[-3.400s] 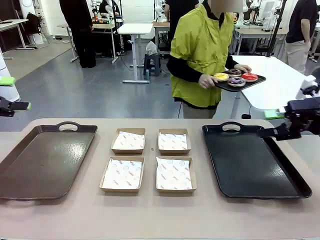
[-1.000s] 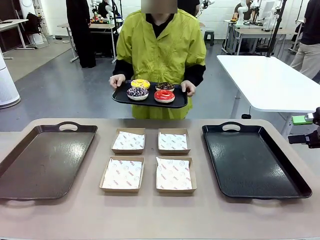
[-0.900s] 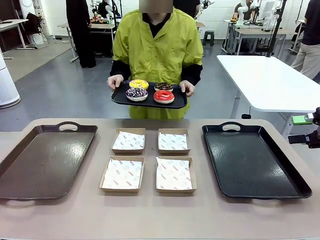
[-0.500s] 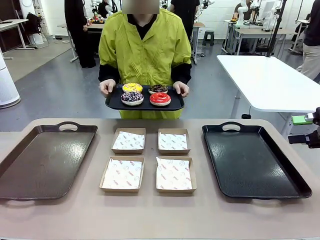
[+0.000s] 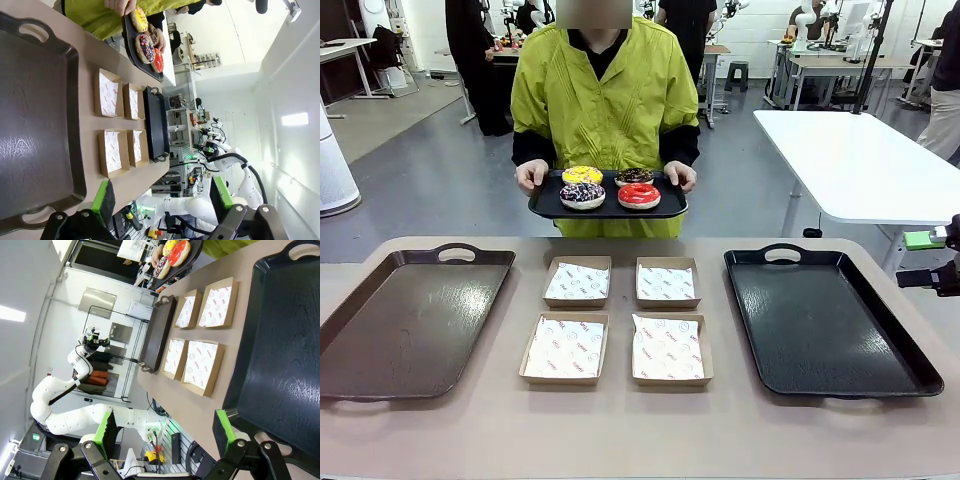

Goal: Individually package the donuts and arrange them on the tray.
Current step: Pick up one Paper togo box.

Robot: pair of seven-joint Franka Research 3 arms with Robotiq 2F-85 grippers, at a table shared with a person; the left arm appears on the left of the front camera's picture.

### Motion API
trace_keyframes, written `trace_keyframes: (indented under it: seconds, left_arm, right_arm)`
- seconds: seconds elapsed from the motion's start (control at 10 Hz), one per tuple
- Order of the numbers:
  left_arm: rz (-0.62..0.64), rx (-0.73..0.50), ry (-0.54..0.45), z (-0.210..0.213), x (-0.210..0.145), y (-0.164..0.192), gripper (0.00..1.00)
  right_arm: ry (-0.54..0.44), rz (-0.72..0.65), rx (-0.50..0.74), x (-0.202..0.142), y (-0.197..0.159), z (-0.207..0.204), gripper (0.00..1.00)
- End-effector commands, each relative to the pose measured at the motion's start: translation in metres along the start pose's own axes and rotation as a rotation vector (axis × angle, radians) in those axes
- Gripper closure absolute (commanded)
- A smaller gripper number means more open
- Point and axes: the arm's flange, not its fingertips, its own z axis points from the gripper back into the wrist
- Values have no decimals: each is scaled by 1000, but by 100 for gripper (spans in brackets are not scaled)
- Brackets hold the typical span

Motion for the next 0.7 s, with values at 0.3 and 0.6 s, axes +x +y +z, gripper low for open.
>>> trace_keyframes:
  seconds: [0.3,0.6]
  left_arm:
    - [0,0,0,0,0,0,0]
    - [-37,277,40,-62,31,-52,0]
  right_arm:
    - [-2,-1,1,0,-1,1,0]
    - [-2,-1,1,0,-1,1,0]
